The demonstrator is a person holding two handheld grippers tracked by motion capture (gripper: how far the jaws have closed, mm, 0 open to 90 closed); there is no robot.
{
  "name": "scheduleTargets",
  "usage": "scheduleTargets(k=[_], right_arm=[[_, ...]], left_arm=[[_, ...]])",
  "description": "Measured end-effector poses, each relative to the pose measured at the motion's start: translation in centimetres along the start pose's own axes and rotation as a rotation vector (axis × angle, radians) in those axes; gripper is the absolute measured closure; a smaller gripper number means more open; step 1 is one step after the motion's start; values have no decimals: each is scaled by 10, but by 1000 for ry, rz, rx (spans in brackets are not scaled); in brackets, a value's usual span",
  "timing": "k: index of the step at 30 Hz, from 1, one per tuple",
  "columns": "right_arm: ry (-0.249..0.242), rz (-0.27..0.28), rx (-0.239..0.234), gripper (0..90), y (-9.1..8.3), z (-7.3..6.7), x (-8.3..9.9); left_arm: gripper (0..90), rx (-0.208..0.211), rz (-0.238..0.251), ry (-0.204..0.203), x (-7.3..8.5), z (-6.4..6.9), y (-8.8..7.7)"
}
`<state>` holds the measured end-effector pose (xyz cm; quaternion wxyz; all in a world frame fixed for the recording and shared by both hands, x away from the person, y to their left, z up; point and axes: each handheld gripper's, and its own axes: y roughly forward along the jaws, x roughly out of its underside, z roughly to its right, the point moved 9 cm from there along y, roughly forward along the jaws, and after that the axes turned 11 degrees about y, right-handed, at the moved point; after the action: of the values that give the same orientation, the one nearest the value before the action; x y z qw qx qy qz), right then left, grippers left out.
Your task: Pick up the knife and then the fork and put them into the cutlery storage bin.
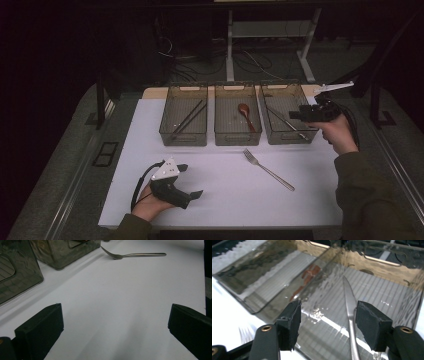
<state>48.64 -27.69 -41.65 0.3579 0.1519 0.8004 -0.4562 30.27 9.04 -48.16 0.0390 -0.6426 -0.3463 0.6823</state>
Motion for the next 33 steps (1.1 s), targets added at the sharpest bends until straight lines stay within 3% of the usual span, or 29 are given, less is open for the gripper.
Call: scheduleTargets(k=[15,33], right_arm=[[-28,76,-89,348,-29,-34,21],[-116,27,-141,347,-33,-67,72]], left_arm=[[0,1,-1,4,0,1,0],[0,1,2,8,0,1,0]])
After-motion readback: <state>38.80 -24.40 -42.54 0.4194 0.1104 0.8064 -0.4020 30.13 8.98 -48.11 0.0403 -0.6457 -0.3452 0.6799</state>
